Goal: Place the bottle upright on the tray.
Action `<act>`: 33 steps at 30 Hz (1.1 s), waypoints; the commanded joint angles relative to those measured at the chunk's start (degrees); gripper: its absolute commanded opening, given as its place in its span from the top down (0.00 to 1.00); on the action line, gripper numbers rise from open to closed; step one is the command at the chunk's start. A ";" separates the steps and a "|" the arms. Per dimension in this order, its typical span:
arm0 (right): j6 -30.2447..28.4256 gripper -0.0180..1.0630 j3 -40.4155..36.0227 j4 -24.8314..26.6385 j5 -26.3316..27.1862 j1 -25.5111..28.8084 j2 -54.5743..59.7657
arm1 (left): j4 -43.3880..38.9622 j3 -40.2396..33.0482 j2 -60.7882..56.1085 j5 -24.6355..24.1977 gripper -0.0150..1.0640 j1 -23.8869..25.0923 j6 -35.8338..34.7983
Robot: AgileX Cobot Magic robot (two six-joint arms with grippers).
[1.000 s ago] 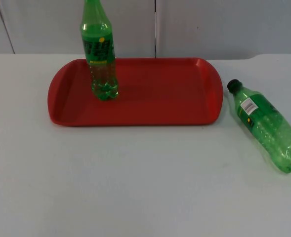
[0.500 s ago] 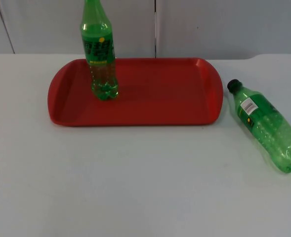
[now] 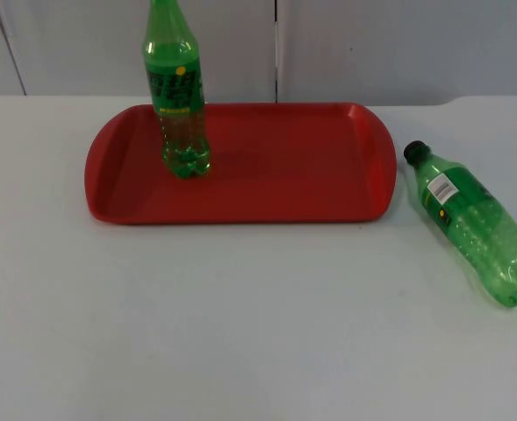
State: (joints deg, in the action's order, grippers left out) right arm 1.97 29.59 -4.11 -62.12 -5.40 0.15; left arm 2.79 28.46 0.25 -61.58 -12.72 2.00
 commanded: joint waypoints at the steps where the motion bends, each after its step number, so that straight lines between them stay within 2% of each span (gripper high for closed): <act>1: -0.22 0.01 -0.09 0.10 0.35 0.50 -0.15 | -0.33 -0.18 -0.25 0.04 0.01 0.12 -0.27; 28: -0.24 0.01 -0.09 0.10 0.35 0.50 -0.15 | -0.33 -0.18 -0.25 0.04 0.01 0.12 -0.27; 33: -0.24 0.04 -0.09 0.13 0.35 0.50 -0.15 | -0.33 -0.18 -0.25 0.04 0.01 0.12 -0.27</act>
State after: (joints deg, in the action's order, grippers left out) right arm 1.71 29.59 -4.11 -62.12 -5.40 0.15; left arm 2.79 28.46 0.25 -61.58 -12.72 1.91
